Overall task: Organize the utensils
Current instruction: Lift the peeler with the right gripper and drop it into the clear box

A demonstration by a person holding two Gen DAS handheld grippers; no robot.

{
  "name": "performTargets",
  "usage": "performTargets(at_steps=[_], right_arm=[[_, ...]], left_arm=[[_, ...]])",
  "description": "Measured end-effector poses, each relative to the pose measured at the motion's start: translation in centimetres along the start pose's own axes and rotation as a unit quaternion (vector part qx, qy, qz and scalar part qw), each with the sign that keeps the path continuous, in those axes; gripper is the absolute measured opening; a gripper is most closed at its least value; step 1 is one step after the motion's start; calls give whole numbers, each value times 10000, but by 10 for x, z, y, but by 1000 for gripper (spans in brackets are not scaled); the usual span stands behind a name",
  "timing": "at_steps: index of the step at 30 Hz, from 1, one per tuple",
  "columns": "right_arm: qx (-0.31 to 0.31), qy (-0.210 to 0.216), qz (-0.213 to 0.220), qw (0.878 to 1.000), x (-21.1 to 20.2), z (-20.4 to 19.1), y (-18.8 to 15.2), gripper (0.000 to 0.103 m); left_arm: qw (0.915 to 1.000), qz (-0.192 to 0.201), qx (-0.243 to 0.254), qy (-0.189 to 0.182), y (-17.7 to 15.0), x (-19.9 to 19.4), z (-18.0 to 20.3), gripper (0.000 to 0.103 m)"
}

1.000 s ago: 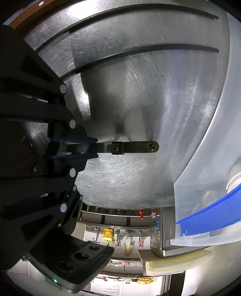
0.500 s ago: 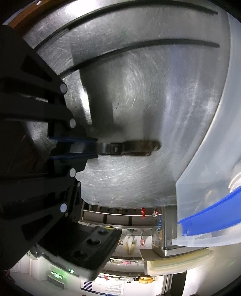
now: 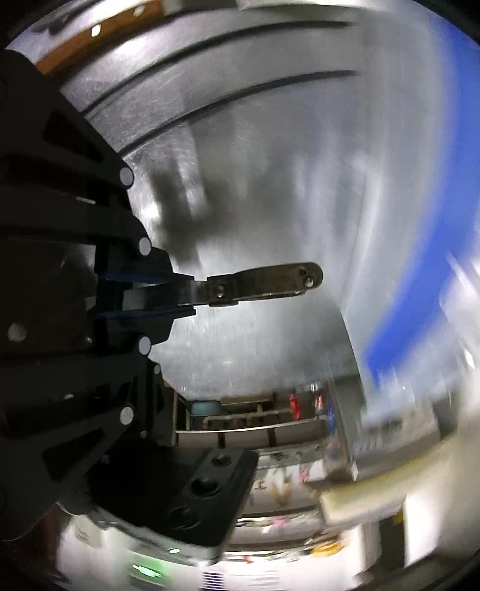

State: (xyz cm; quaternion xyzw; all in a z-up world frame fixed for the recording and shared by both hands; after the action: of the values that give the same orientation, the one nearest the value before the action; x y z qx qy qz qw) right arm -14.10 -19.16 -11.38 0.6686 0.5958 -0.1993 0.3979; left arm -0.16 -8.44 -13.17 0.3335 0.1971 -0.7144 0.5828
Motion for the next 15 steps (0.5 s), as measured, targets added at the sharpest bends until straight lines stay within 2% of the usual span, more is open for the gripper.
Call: performTargets(at_steps=[2, 5, 8, 9, 11, 13, 15], right_arm=[[-144, 15, 246, 9996, -19, -12, 6, 2], [-537, -135, 787, 9954, -58, -35, 28, 2], [-1016, -638, 1353, 9835, -94, -48, 71, 2], [-1132, -854, 1542, 9778, -104, -49, 94, 2], [-1172, -1211, 1711, 9707, -114, -42, 130, 2], [-1061, -1599, 1704, 9665, -112, -22, 171, 2], [-754, -1788, 1529, 9690, -104, 4, 200, 2]], left_arm=[[9992, 219, 328, -46, 6, -18, 20, 10], [9936, 582, 963, -74, 29, -52, 58, 10], [9851, 896, 1470, 11, 74, -80, 92, 10], [9807, 1026, 1661, 112, 99, -87, 102, 10], [9783, 1002, 1789, 284, 147, -86, 110, 10], [9827, 888, 1602, 262, 184, -80, 106, 10], [9881, 638, 1362, 324, 222, -57, 92, 10]])
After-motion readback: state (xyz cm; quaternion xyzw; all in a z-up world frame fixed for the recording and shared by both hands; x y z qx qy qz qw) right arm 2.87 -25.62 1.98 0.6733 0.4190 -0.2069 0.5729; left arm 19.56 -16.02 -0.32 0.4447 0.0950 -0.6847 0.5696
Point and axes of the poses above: each gripper's, at about its wrist camera, not at the fingertips, and x roughly the way its jaws point, z to its right, y to its top, the point moved 6 cm from there along x, roughly the way its jaws point, and after that the axes turned 2 degrees about -x, right-handed, at the moved point
